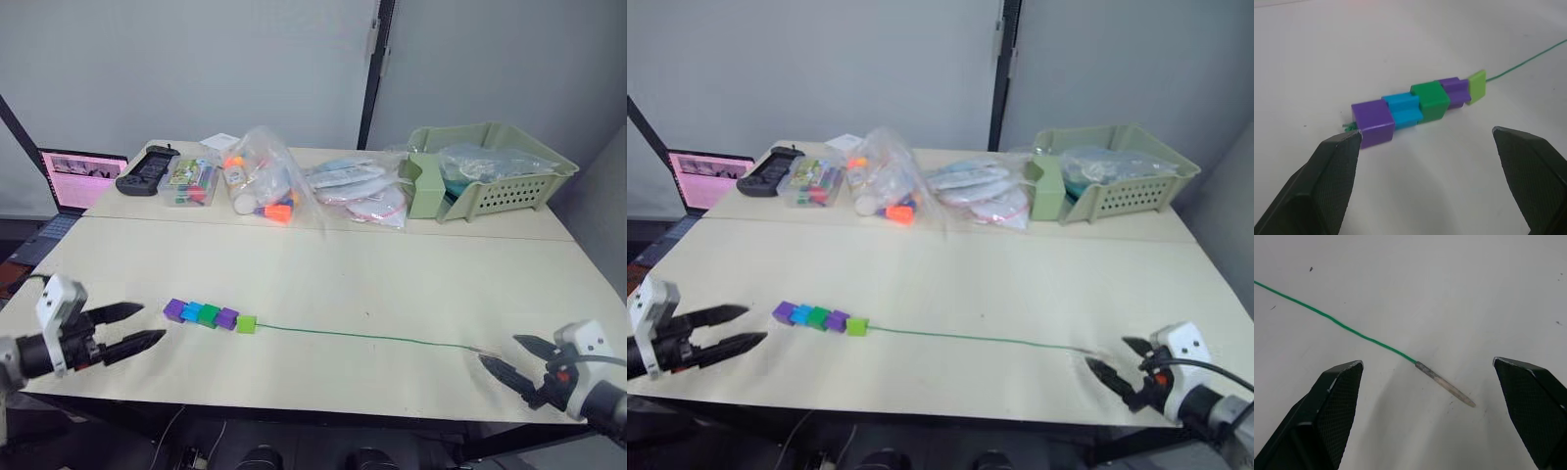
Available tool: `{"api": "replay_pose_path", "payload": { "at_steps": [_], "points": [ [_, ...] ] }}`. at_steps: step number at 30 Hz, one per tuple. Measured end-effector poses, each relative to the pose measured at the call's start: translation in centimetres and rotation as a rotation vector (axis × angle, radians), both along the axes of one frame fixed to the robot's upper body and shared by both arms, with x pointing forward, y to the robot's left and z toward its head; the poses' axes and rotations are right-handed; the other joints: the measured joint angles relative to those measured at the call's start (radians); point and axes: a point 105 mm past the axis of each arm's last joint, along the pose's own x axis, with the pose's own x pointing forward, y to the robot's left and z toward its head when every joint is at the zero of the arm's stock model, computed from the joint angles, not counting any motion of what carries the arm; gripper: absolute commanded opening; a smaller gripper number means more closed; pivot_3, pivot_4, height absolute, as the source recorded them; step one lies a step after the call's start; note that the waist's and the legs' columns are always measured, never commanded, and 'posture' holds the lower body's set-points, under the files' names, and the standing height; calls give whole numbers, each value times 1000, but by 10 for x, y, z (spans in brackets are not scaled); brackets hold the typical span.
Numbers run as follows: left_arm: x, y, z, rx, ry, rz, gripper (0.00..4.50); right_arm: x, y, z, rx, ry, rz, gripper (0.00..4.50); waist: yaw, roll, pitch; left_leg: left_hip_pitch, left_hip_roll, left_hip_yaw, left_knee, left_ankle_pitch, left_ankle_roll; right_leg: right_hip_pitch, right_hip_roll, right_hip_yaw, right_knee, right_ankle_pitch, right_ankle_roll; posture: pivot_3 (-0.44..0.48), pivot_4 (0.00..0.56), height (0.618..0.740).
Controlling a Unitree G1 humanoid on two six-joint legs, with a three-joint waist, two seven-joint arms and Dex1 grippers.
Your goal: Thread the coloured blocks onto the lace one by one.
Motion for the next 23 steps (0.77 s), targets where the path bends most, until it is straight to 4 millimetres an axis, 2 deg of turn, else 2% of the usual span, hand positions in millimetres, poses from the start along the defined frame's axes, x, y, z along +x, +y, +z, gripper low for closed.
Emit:
{"api": "replay_pose_path", "payload": {
  "at_steps": [2, 5, 10, 18, 23],
  "points": [
    [-3, 7, -10, 4, -3, 38, 4500, -2, -7, -4, 6, 8, -22, 4480, 0, 0, 0, 2, 0, 1, -3, 0, 0, 1, -6, 0, -2, 0, -1, 0, 150, 740],
    [-2, 12, -15, 12, -18, 72, 4500, -3, -16, -9, 7, 21, -37, 4480, 3, 0, 0, 1, 0, 2, -5, 0, 0, 1, -9, -3, -2, -1, 0, 0, 150, 740],
    [-1, 7, -26, 42, -12, 59, 4500, -5, -32, -12, -22, 36, -54, 4480, 0, 0, 0, 1, 0, 4, -7, 0, 0, 1, -10, -3, -4, -1, 0, 0, 150, 740],
    [0, 3, -35, 47, 3, 46, 4500, -6, -33, -14, -28, 38, -54, 4480, -1, 0, 0, 1, 0, 4, -7, 0, 0, 1, -6, -3, -4, -1, 0, 0, 150, 740],
    [1, 3, -33, 40, -4, 54, 4500, -9, -34, -17, -28, 54, -57, 4480, -1, 0, 0, 1, 0, 4, -7, 0, 0, 1, -5, -3, -4, -1, 0, 0, 150, 740]
  ]
}}
